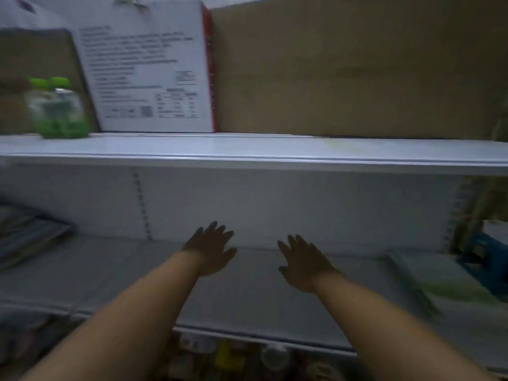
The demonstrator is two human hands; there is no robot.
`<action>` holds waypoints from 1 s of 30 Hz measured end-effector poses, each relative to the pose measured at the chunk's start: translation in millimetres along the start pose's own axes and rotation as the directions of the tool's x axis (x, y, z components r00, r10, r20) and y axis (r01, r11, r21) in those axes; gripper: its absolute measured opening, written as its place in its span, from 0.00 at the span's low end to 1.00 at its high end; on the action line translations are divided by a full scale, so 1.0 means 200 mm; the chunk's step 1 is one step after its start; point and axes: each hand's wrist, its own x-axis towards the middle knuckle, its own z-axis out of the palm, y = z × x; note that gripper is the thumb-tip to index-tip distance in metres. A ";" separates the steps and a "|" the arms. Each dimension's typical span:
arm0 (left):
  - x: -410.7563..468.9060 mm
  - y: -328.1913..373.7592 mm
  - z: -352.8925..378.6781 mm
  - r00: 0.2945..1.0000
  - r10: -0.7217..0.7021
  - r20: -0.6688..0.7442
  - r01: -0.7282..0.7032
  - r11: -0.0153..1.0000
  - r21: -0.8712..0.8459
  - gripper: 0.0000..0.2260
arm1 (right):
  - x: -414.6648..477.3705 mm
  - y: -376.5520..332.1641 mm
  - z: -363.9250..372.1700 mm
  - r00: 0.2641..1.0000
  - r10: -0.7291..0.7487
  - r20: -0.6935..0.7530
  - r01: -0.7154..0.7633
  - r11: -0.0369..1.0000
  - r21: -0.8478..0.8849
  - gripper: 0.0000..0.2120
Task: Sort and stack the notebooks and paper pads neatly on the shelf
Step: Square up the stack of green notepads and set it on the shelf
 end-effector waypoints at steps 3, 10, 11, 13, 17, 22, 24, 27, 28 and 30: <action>-0.37 -0.49 -0.08 0.984 -0.177 0.028 0.177 0.984 0.001 0.27 | 0.06 -0.51 -0.06 0.978 -0.207 0.007 0.207 0.978 -0.033 0.31; -1.16 -1.30 -0.18 0.869 -0.493 0.038 0.491 0.869 0.058 0.28 | 0.07 -1.56 -0.13 0.836 -0.548 0.024 0.547 0.831 -0.103 0.33; -1.22 -1.38 -0.20 0.854 -0.518 0.044 0.516 0.855 0.039 0.28 | 0.08 -1.67 -0.14 0.815 -0.578 0.032 0.578 0.808 -0.115 0.33; -1.32 -1.52 -0.22 0.836 -0.547 0.043 0.548 0.837 -0.006 0.28 | 0.12 -1.87 -0.16 0.772 -0.635 0.032 0.633 0.763 -0.132 0.33; -1.43 -1.80 -0.21 0.807 -0.589 -0.030 0.588 0.808 -0.049 0.28 | 0.26 -2.20 -0.15 0.708 -0.705 -0.029 0.699 0.707 -0.109 0.33; -1.51 -2.20 -0.14 0.768 -0.639 -0.049 0.639 0.769 -0.022 0.28 | 0.54 -2.61 0.00 0.677 -0.736 -0.030 0.735 0.677 -0.027 0.31; -1.54 -2.37 -0.12 0.738 -0.674 -0.035 0.674 0.738 -0.011 0.28 | 0.70 -2.79 0.03 0.699 -0.715 -0.027 0.715 0.697 0.054 0.31; -1.60 -2.62 -0.17 0.684 -0.729 -0.005 0.729 0.683 0.041 0.29 | 0.93 -3.06 0.00 0.732 -0.682 -0.018 0.675 0.720 0.164 0.30; -1.62 -2.71 -0.19 0.668 -0.744 -0.015 0.744 0.667 0.037 0.28 | 1.00 -3.16 -0.02 0.726 -0.685 -0.056 0.682 0.708 0.185 0.28; -1.66 -2.85 -0.23 0.642 -0.765 -0.058 0.766 0.643 0.007 0.27 | 1.14 -3.34 -0.08 0.716 -0.683 -0.145 0.697 0.687 0.206 0.23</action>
